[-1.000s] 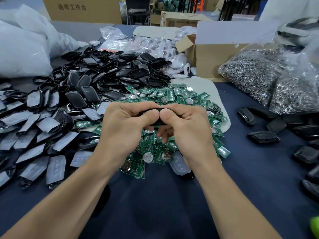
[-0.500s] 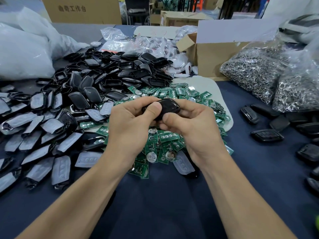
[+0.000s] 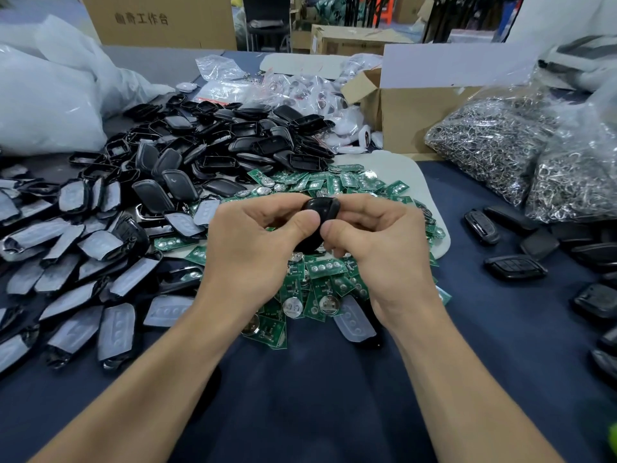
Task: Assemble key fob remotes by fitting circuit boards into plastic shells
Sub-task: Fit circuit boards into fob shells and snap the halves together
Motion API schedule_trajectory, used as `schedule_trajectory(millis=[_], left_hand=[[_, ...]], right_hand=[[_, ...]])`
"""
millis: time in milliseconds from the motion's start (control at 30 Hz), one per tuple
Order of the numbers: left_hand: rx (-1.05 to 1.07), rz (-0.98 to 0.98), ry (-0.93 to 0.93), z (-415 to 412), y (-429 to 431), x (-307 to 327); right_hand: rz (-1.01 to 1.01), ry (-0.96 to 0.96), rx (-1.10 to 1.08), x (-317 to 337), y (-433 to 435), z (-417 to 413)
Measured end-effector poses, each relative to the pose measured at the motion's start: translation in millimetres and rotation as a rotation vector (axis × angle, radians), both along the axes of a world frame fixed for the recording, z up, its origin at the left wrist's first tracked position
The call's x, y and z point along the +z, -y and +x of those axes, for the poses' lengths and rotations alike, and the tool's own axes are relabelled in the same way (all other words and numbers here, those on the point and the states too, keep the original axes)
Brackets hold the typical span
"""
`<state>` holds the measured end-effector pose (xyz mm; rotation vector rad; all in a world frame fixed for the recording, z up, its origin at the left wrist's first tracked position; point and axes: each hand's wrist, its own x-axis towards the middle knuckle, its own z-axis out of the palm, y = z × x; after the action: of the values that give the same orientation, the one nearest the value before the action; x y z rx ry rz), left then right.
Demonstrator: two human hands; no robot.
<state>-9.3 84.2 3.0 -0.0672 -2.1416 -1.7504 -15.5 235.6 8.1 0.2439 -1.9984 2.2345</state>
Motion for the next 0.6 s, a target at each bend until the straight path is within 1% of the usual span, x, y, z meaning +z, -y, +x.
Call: schedule_trajectory(millis=[100, 133, 167, 267, 333, 367, 467, 600], left_hand=[[-0.025, -0.01, -0.022, 3, 0, 3], [-0.032, -0.044, -0.015, 4, 1, 5], [-0.037, -0.105, -0.007, 5, 2, 7], [-0.004, -0.421, -0.025, 9, 3, 7], [0.021, -0.536, -0.039, 11, 3, 10], [0.023, -0.541, -0.046, 12, 4, 11], [-0.029, -0.473, -0.06, 14, 4, 15], [-0.086, -0.381, -0.047, 15, 0, 18]], right_hand=[[-0.02, 0.026, 0.026, 1, -1, 0], [-0.032, 0.039, 0.035, 1, -1, -1], [-0.042, 0.052, 0.047, 2, -1, -1], [-0.038, 0.07, 0.118, 3, 0, -1], [-0.02, 0.071, 0.176, 3, 0, 0], [-0.028, 0.079, 0.217, 4, 0, 0], [-0.094, 0.122, 0.337, 5, -4, 0], [-0.166, 0.168, 0.379, 5, -8, 0]])
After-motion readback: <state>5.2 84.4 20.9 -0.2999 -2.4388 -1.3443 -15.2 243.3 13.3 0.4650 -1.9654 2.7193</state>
